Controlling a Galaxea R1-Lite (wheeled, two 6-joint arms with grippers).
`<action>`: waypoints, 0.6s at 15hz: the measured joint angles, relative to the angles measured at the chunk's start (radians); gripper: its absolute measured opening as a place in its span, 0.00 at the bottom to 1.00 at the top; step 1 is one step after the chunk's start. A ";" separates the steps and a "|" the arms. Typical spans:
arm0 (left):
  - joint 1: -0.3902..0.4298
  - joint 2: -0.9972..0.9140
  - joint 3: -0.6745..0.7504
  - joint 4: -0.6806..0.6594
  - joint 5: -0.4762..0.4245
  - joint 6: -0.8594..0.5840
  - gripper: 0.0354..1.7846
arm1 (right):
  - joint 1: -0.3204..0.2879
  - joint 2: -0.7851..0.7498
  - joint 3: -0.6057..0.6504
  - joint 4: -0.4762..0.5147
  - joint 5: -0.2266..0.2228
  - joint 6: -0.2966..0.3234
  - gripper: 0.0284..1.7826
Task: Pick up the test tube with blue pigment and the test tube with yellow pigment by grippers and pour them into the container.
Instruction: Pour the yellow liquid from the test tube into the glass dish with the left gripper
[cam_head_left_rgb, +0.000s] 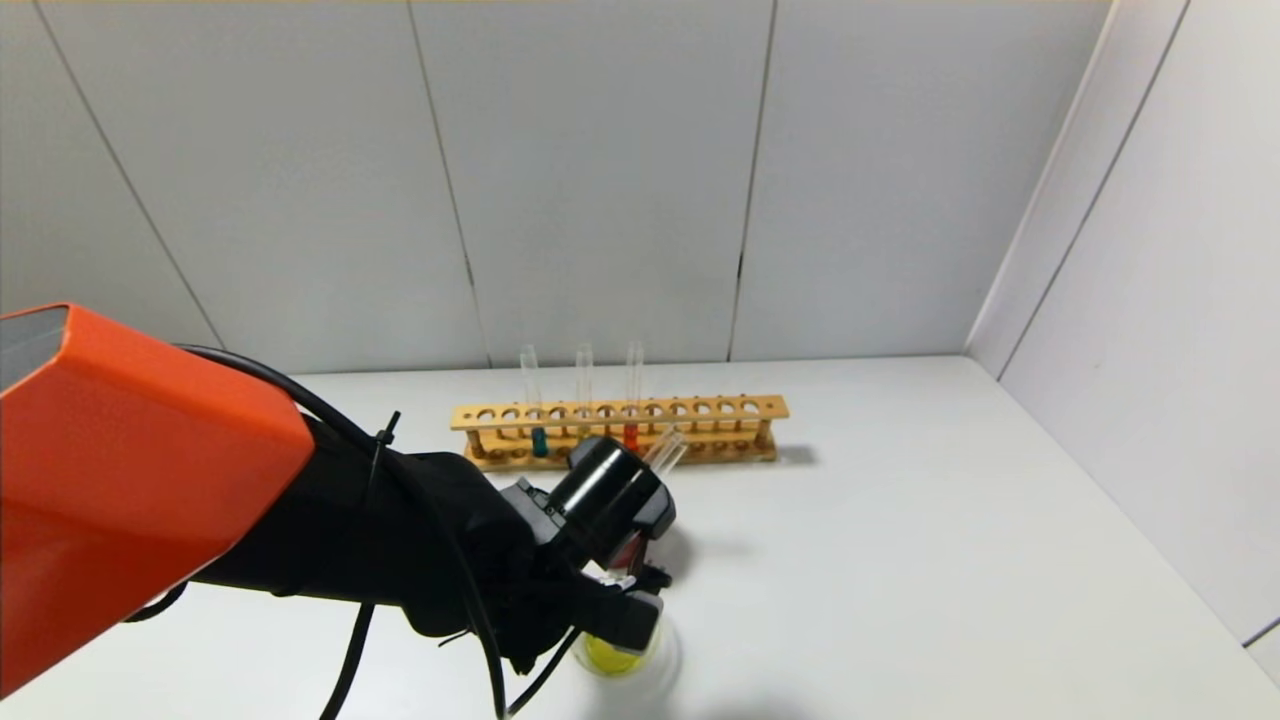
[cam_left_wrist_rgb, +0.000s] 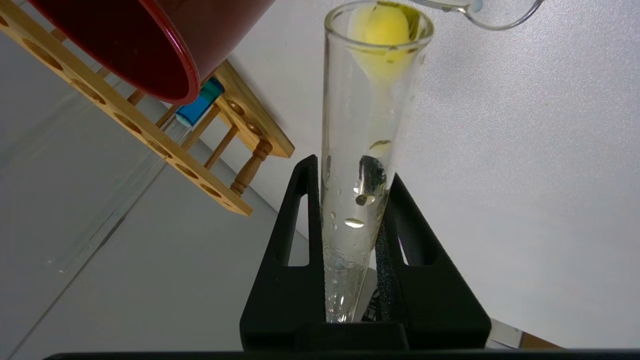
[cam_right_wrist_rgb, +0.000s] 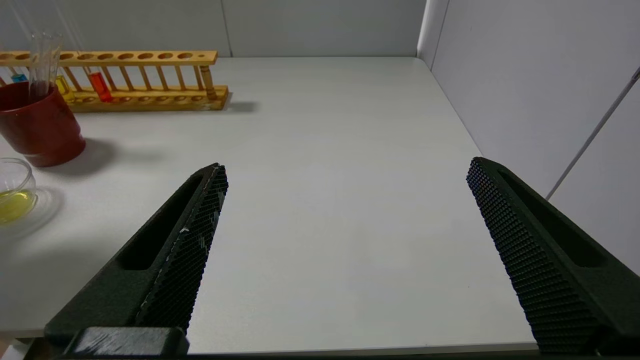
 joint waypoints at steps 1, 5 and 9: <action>0.000 0.001 0.000 0.000 0.000 0.002 0.17 | 0.000 0.000 0.000 0.000 0.000 0.000 0.98; -0.003 0.004 0.002 0.000 0.001 0.004 0.17 | 0.000 0.000 0.000 0.000 0.000 0.000 0.98; -0.005 0.001 0.008 0.000 0.000 0.000 0.17 | 0.000 0.000 0.000 0.000 0.000 0.000 0.98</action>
